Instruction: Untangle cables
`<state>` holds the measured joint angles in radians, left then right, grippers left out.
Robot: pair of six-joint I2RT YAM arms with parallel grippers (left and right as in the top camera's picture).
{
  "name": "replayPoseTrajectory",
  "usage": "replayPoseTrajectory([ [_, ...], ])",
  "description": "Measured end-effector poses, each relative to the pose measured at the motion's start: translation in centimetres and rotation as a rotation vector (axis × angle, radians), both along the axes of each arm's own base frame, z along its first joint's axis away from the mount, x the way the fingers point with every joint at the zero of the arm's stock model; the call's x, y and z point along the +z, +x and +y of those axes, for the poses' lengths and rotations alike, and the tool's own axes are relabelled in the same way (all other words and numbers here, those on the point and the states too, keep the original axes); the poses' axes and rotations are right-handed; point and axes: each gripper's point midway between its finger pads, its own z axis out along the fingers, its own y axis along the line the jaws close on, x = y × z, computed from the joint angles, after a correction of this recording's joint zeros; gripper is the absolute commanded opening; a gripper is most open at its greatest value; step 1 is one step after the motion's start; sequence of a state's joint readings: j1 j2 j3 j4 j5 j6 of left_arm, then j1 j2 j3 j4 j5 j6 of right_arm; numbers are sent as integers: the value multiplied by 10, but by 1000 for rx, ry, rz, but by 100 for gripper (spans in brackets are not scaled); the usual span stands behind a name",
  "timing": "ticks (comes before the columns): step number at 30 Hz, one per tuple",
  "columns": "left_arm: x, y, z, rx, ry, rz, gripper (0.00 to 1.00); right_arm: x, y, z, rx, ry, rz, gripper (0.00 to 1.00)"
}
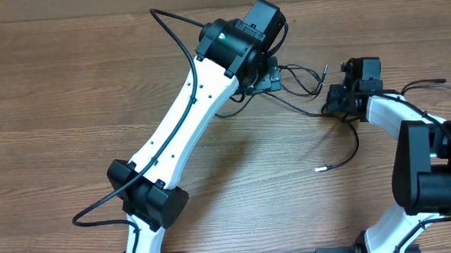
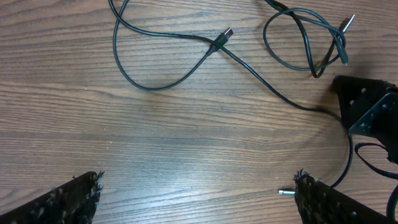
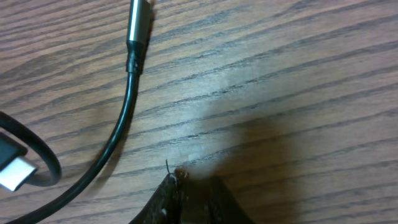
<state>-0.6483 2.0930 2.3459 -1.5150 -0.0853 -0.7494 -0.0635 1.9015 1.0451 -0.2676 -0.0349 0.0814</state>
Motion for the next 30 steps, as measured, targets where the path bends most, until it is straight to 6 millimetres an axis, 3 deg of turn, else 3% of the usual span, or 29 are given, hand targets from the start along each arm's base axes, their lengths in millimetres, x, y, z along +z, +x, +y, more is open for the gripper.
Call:
replayPoseTrajectory([
  [7, 0, 0, 0, 0, 0, 0, 100, -1, -3, 0, -1, -2, 20, 23],
  [11, 0, 0, 0, 0, 0, 0, 100, 2, -5, 9, 30, 44, 24, 44],
  [14, 0, 0, 0, 0, 0, 0, 100, 9, -7, 21, 59, 104, 17, 51],
  [16, 0, 0, 0, 0, 0, 0, 100, 22, -5, 26, 74, 129, -13, 55],
  [20, 0, 0, 0, 0, 0, 0, 100, 67, 4, 31, 108, 142, -129, 65],
  [21, 0, 0, 0, 0, 0, 0, 100, 80, 6, 32, 128, 133, -168, 82],
  [23, 0, 0, 0, 0, 0, 0, 100, 97, 9, 33, 163, 117, -219, 91],
  [25, 0, 0, 0, 0, 0, 0, 100, 103, 12, 38, 249, 88, -255, 100],
  [30, 0, 0, 0, 0, 0, 0, 100, 102, 13, 49, 463, 18, -301, 100],
])
